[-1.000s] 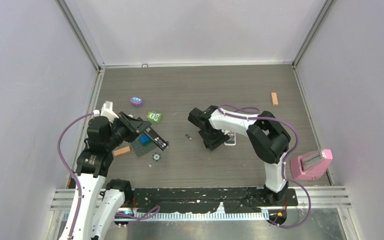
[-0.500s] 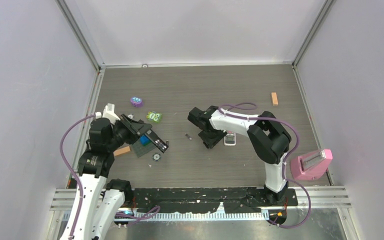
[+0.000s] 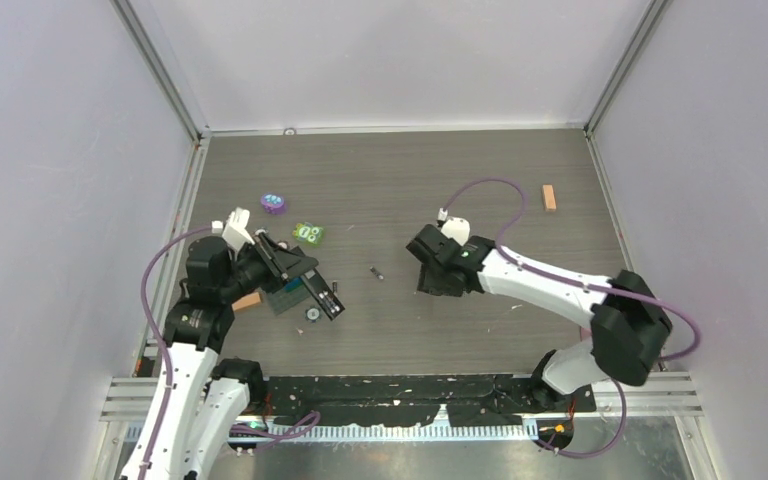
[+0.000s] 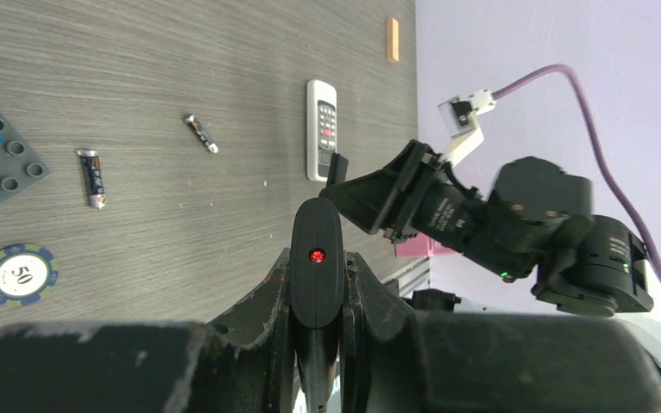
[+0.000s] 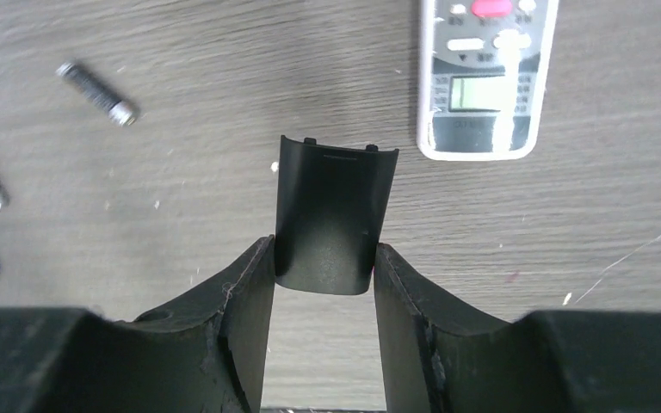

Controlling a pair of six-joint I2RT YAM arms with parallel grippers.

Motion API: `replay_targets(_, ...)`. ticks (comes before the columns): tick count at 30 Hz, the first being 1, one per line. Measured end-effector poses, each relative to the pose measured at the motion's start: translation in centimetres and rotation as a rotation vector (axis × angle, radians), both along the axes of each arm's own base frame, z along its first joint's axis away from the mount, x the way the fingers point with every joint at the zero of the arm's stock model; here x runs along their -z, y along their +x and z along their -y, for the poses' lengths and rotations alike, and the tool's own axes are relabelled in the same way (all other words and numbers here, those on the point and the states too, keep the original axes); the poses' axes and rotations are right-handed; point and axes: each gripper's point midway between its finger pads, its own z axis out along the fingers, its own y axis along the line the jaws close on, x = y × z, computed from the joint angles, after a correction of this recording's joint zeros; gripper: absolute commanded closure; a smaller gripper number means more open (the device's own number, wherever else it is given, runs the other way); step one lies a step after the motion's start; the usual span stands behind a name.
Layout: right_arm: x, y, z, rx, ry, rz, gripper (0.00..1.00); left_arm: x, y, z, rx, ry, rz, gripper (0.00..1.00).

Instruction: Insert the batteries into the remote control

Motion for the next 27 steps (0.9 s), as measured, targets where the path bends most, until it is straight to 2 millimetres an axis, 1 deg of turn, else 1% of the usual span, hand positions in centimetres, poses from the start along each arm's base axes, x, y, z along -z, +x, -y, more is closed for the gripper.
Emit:
replay_targets(3,-1.9,-0.4,-0.1,-0.151,0.023,0.052,0.95,0.3,-0.4,0.7,0.042,-0.013,-0.005,1.0)
replay_targets(7,-5.5,-1.8,-1.4,-0.417,0.076,0.143,0.95,0.4,-1.0,2.2,0.121,-0.033,0.003,1.0)
replay_targets(11,-10.6,-4.7,-3.6,-0.702,0.119,0.276,0.94,0.4,-1.7,3.9,0.203,-0.041,0.018,1.0)
replay_targets(13,-13.4,-6.7,-5.3,-0.836,0.154,0.34,0.94,0.2,-2.1,4.8,0.244,-0.042,0.034,1.0)
replay_targets(15,-15.5,-8.6,-6.7,-0.931,0.193,0.381,0.94,-0.2,-2.5,5.4,0.274,-0.045,0.062,1.0)
replay_targets(17,-16.9,-10.4,-7.9,-1.002,0.224,0.403,0.94,-0.5,-2.8,5.9,0.292,-0.05,0.093,1.0)
replay_targets(19,-17.6,-12.1,-8.7,-1.057,0.244,0.406,0.94,-0.7,-3.0,6.3,0.306,-0.056,0.126,1.0)
replay_targets(21,-17.9,-13.2,-9.5,-1.084,0.249,0.393,0.94,-0.6,-3.0,6.4,0.303,-0.058,0.155,1.0)
replay_targets(24,-17.7,-14.0,-10.7,-1.08,0.239,0.372,0.94,-0.2,-3.0,6.2,0.276,-0.06,0.191,1.0)
replay_targets(27,-17.3,-14.1,-11.7,-1.051,0.208,0.359,0.94,-0.1,-2.8,5.9,0.237,-0.07,0.214,1.0)
